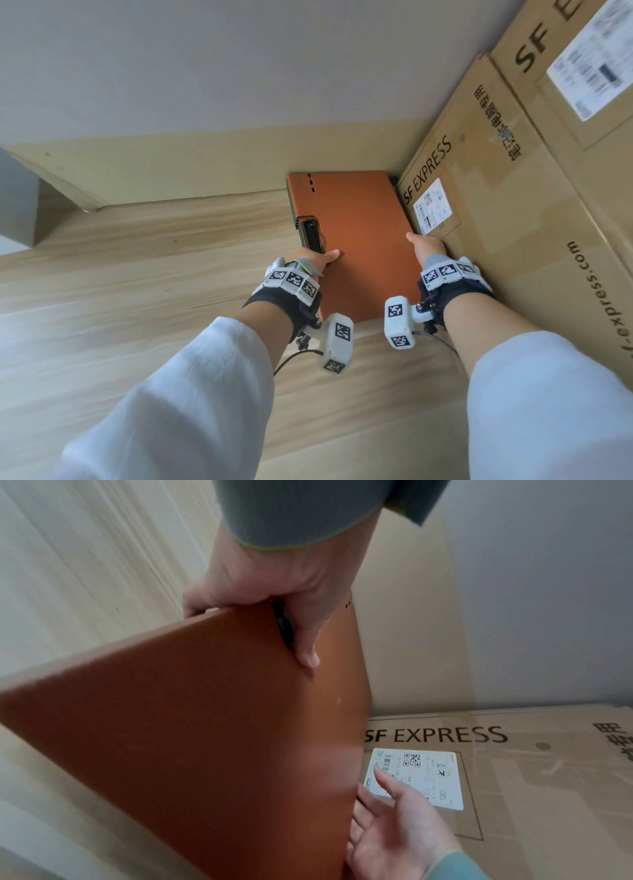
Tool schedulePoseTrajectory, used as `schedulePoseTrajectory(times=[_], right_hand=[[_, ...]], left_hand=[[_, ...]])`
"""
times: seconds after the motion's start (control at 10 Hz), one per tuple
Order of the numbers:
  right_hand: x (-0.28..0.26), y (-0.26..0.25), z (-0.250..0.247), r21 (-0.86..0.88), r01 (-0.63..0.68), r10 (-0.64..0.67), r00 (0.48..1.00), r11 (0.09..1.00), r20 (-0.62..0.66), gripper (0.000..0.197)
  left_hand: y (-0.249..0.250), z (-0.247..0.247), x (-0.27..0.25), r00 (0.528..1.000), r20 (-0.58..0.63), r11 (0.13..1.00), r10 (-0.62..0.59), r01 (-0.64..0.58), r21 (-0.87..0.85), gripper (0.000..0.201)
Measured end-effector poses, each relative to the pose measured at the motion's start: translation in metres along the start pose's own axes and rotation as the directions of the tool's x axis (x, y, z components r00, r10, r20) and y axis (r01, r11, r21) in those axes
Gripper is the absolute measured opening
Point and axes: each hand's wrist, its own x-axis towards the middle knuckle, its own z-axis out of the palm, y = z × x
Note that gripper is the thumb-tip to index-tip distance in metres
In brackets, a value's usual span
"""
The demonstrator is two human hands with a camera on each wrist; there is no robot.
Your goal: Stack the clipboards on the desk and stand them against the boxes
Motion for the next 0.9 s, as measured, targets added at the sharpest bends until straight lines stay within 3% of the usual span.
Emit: schedulePoseTrajectory(times=[0.4, 0.5, 0.6, 0.7, 0.9], right_hand=[[0.005, 0.018, 0.015, -0.019, 0.098, -0.096, 0.992, 0.995, 0.088, 0.062], [0.006, 0.021, 0.015, -0.117, 0.110, -0.099, 0.991, 0.987, 0.094, 0.061], [0.005, 0.021, 0.013, -0.170, 0.132, -0.118, 0.989, 0.977, 0.088, 0.057], [0.007, 0.020, 0.011, -0.180, 0.158, -0.152, 0.987, 0.971, 0.046, 0.053], [-0.005, 0.018, 0.014, -0.145, 0.313, -0.317, 0.948, 0.939, -0.009, 0.043]], left_hand=[[0.013, 0.006, -0.010, 0.990, -0.139, 0.887, 0.003, 0.062, 0.458, 0.070], [0.010, 0.007, -0.008, 0.982, -0.188, 0.880, -0.007, 0.095, 0.465, 0.079], [0.010, 0.008, -0.014, 0.979, -0.202, 0.890, 0.003, 0.089, 0.447, 0.072], [0.007, 0.007, -0.009, 0.986, -0.166, 0.922, -0.004, 0.068, 0.380, 0.082], [-0.008, -0.015, -0.011, 0.982, -0.187, 0.924, 0.040, 0.035, 0.381, 0.094]])
